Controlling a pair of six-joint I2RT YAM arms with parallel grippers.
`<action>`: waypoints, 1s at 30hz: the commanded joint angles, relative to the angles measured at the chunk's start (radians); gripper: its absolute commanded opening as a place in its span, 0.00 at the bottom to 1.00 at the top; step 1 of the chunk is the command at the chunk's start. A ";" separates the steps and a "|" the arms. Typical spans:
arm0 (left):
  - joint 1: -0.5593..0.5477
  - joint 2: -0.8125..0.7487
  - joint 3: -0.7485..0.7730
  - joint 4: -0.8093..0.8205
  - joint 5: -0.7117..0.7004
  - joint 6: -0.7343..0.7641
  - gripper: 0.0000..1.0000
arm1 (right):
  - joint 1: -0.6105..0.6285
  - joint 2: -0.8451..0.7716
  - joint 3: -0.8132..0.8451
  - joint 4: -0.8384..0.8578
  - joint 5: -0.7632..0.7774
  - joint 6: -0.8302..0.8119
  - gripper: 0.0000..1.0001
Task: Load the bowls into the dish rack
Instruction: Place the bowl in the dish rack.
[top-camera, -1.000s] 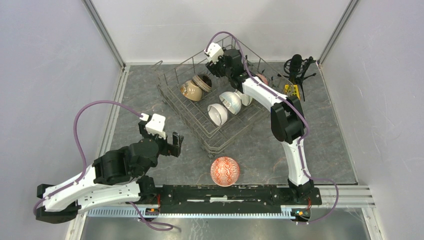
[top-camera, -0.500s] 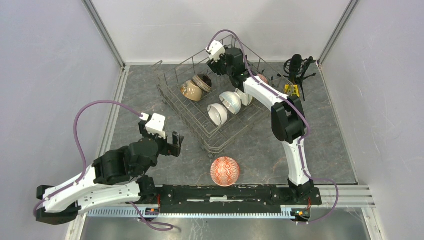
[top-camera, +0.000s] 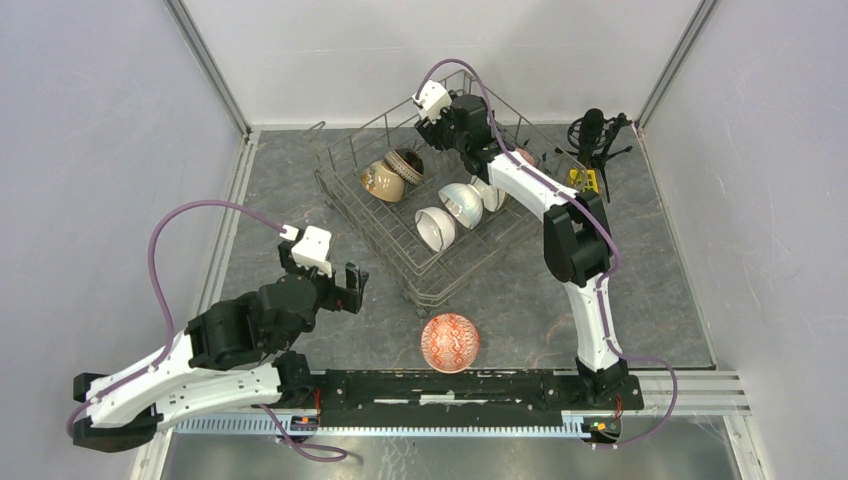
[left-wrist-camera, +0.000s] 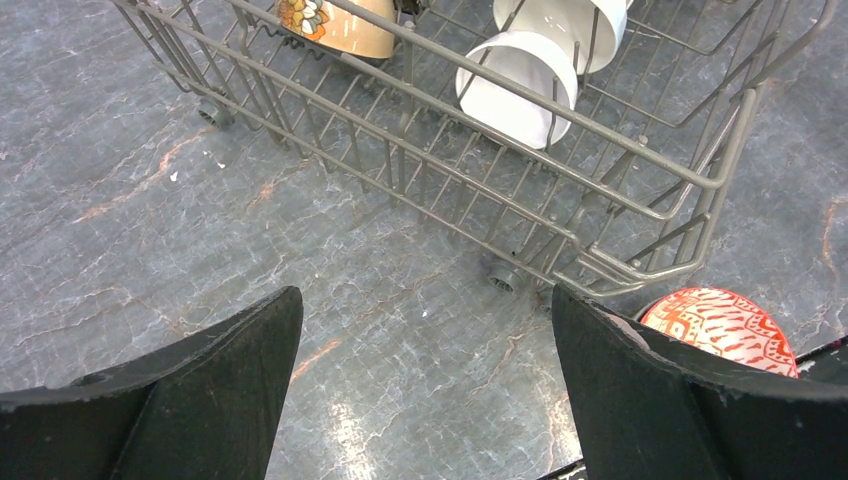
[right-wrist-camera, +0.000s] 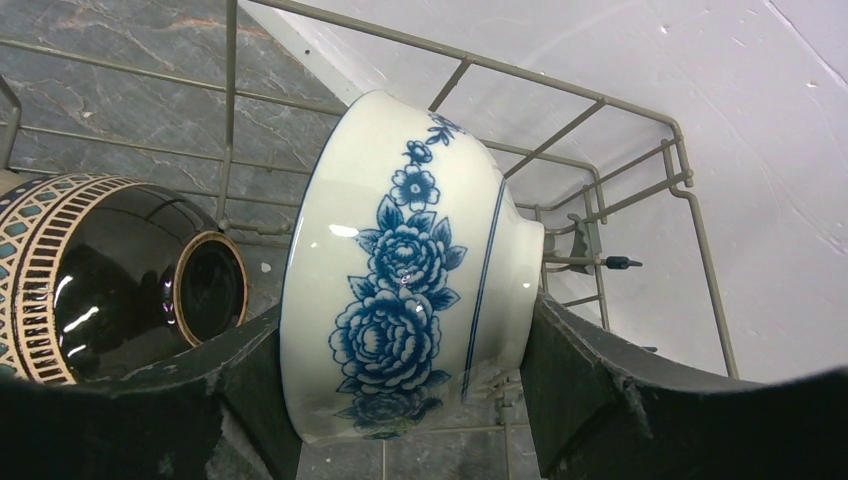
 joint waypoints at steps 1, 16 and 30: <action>0.016 0.002 -0.002 0.049 0.020 0.060 1.00 | -0.017 -0.095 0.062 0.044 -0.020 -0.043 0.00; 0.039 -0.002 -0.007 0.057 0.048 0.060 1.00 | -0.045 -0.066 0.066 0.004 -0.174 -0.097 0.00; 0.055 0.001 -0.007 0.057 0.058 0.060 1.00 | -0.045 0.057 0.124 -0.081 -0.173 -0.138 0.00</action>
